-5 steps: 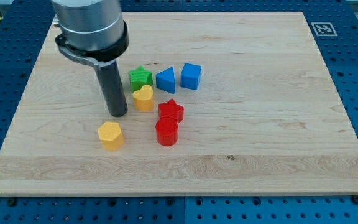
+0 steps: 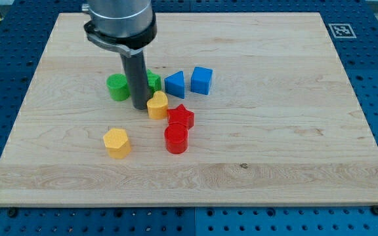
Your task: Push the yellow heart into the red star
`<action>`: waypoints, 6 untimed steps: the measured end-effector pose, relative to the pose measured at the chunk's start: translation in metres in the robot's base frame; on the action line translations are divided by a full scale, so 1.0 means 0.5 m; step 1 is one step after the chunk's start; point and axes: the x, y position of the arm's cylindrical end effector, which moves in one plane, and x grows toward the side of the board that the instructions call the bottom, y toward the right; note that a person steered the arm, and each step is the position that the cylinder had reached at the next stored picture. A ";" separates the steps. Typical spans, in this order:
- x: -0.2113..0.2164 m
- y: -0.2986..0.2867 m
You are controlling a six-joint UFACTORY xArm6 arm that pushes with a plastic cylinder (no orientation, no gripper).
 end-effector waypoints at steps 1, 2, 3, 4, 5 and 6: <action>0.013 -0.006; 0.020 -0.020; 0.036 -0.024; 0.036 -0.003; 0.036 0.026; 0.036 0.041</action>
